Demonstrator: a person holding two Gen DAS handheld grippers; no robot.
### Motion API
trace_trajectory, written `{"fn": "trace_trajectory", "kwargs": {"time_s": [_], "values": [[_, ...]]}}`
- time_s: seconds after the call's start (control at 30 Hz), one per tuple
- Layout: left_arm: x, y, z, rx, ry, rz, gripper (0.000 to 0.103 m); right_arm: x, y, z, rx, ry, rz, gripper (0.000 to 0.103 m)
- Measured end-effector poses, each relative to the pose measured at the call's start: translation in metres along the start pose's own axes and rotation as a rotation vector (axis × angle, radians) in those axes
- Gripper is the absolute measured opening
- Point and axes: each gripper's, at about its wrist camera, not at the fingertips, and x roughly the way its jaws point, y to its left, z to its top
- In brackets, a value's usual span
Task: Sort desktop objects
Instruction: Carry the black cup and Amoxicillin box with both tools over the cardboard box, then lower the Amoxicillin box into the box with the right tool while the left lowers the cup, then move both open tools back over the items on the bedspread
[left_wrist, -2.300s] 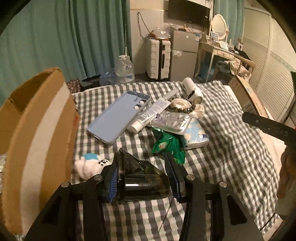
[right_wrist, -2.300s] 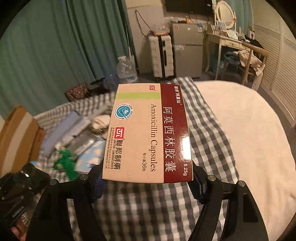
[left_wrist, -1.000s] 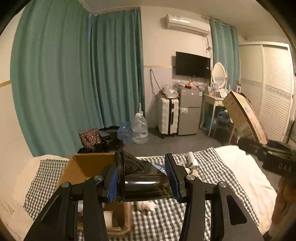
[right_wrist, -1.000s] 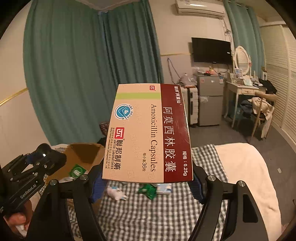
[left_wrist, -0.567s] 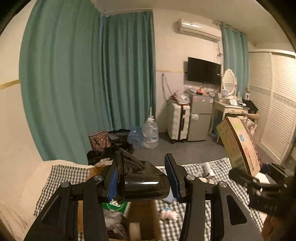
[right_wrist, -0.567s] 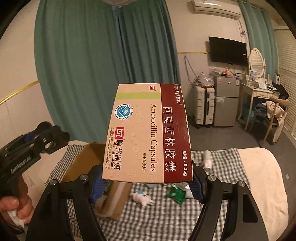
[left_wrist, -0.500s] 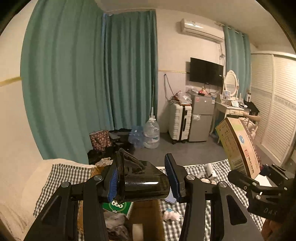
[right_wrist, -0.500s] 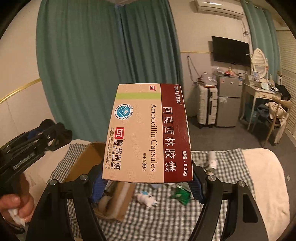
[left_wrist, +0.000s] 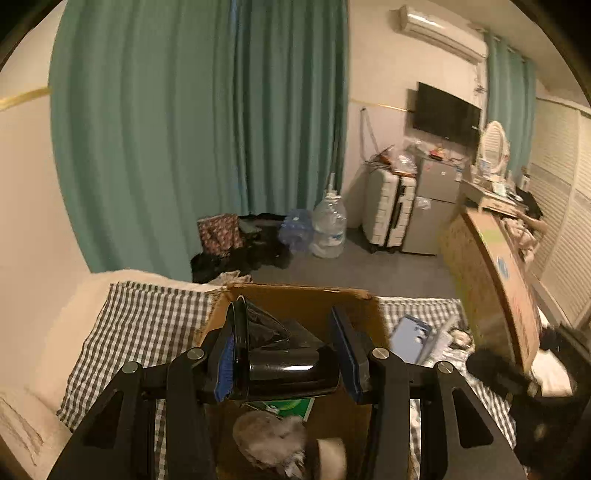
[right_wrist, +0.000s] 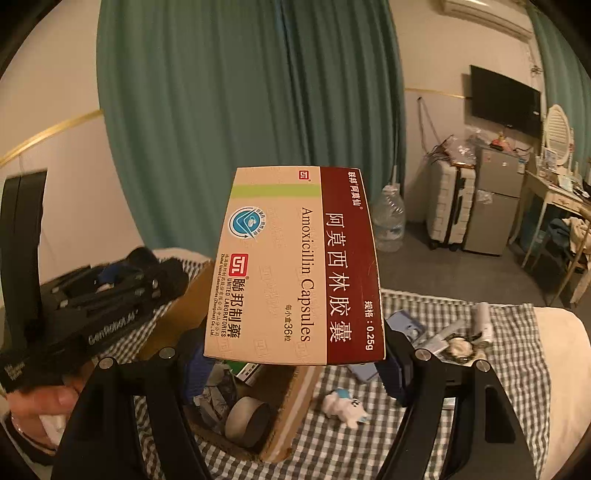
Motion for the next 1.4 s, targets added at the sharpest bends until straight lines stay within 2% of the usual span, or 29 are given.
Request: {"fn": "trace_trajectory", "kwargs": {"time_s": [0.13,0.37,0.47,0.6,0.63,0.67,0.77,0.9,1.03,1.1,1.17,1.23,1.4], "values": [[0.029,0.014,0.001,-0.03,0.057,0.036,0.047,0.03,0.008,-0.007,-0.02,0.055,0.013,0.074],[0.076,0.023,-0.004,-0.033,0.189,0.032,0.047,0.075,0.027,-0.014,-0.066,0.122,0.039,0.074],[0.087,0.022,-0.012,-0.025,0.223,0.045,0.052,0.095,0.035,-0.017,-0.074,0.151,0.048,0.074],[0.08,0.026,-0.013,-0.02,0.197,0.094,0.07,0.109,0.038,-0.022,-0.076,0.184,0.04,0.077],[0.076,0.029,-0.011,-0.023,0.182,0.099,0.072,0.111,0.04,-0.022,-0.087,0.19,0.038,0.083],[0.072,0.03,-0.01,-0.023,0.171,0.104,0.072,0.112,0.042,-0.022,-0.101,0.19,0.028,0.084],[0.063,0.033,-0.007,-0.028,0.15,0.105,0.075,0.107,0.044,-0.019,-0.12,0.156,0.016,0.084],[0.053,0.031,-0.004,-0.036,0.133,0.101,0.079,0.09,0.033,-0.015,-0.083,0.11,0.006,0.086],[0.033,0.014,-0.002,-0.01,0.094,0.097,0.088,0.07,0.023,-0.011,-0.052,0.076,-0.02,0.086],[0.025,0.007,-0.002,-0.001,0.076,0.093,0.098,0.062,0.013,-0.009,-0.039,0.062,-0.04,0.087],[0.015,-0.005,-0.002,0.015,0.056,0.08,0.102,0.051,0.0,-0.007,-0.025,0.048,-0.062,0.087],[0.006,-0.019,-0.002,0.039,0.038,0.068,0.103,0.037,-0.014,-0.009,-0.009,0.039,-0.08,0.092],[-0.008,-0.051,-0.002,0.085,0.03,0.057,0.103,0.008,-0.047,-0.008,0.012,0.022,-0.132,0.094]]}}
